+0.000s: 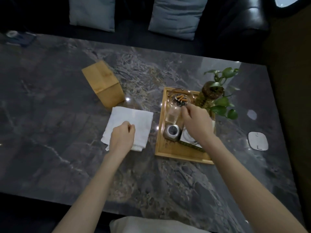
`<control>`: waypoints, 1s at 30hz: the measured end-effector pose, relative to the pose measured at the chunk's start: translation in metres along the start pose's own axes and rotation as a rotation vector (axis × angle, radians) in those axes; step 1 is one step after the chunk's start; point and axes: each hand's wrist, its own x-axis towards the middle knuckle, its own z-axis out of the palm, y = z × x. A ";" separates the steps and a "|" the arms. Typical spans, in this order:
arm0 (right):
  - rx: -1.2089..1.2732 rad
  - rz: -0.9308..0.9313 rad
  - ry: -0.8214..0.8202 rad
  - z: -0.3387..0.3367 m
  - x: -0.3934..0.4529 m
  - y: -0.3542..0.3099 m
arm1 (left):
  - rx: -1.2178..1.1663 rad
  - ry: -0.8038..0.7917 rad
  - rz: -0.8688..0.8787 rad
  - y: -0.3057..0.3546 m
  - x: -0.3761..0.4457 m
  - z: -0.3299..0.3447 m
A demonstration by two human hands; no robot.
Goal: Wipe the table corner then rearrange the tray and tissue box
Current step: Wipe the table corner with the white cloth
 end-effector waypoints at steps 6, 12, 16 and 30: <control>0.066 -0.104 -0.001 0.075 0.018 -0.053 | 0.010 0.097 -0.019 -0.043 0.008 -0.007; -0.048 -0.107 -0.260 0.140 0.025 -0.050 | 0.184 0.024 -0.222 -0.070 0.009 0.004; -0.280 -0.098 -0.338 0.163 0.020 -0.040 | 0.231 0.027 -0.193 -0.075 0.009 0.009; 0.173 0.109 -0.245 0.159 -0.006 -0.069 | -0.423 -0.080 -0.367 -0.054 0.022 -0.005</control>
